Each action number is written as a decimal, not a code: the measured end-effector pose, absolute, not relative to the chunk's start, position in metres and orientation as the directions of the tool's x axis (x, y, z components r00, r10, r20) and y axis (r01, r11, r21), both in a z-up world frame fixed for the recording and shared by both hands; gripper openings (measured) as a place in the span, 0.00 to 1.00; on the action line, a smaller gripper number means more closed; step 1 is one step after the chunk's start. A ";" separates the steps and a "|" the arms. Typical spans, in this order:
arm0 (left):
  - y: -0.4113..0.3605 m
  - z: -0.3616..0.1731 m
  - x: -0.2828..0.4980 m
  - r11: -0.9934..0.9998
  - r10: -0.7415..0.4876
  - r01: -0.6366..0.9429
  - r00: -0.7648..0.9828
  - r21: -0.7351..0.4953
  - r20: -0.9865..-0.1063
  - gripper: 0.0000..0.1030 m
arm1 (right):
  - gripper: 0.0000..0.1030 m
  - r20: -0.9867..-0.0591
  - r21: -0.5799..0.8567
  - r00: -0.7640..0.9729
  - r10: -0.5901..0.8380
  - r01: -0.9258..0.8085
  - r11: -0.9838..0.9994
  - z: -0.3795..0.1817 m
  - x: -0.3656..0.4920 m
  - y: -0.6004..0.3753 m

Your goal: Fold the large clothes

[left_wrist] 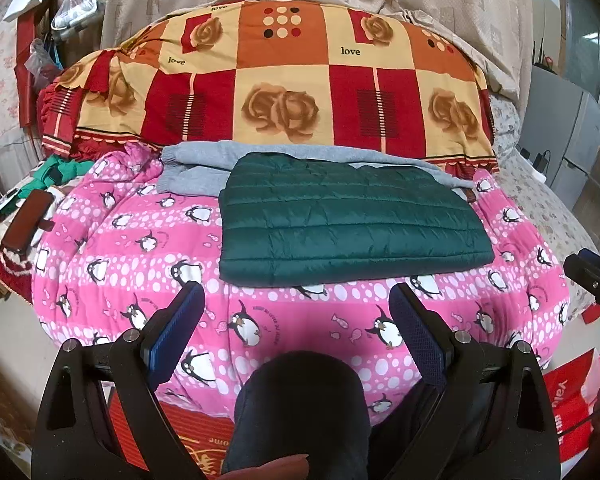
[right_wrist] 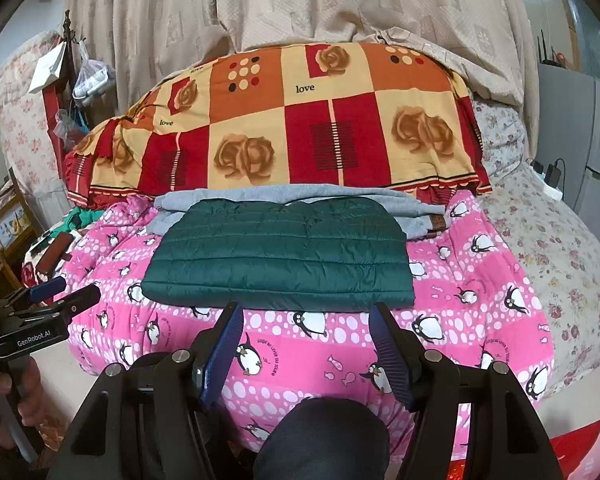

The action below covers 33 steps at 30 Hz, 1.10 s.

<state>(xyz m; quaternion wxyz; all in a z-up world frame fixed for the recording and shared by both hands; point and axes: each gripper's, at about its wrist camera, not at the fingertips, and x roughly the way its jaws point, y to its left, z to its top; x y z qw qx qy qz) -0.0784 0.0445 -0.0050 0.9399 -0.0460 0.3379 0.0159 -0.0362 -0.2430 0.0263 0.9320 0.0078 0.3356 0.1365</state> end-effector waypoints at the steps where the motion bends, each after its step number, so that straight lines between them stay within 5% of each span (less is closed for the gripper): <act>1: 0.044 -0.005 -0.078 0.995 0.000 -0.061 0.772 -0.075 -0.635 0.91 | 0.61 -0.623 0.107 0.737 0.261 -0.251 0.962 0.026 -0.036 -0.243; 33: 0.043 -0.005 -0.080 0.997 -0.028 -0.026 0.776 -0.077 -0.630 0.91 | 0.61 -0.621 0.110 0.736 0.269 -0.258 0.960 0.028 -0.037 -0.237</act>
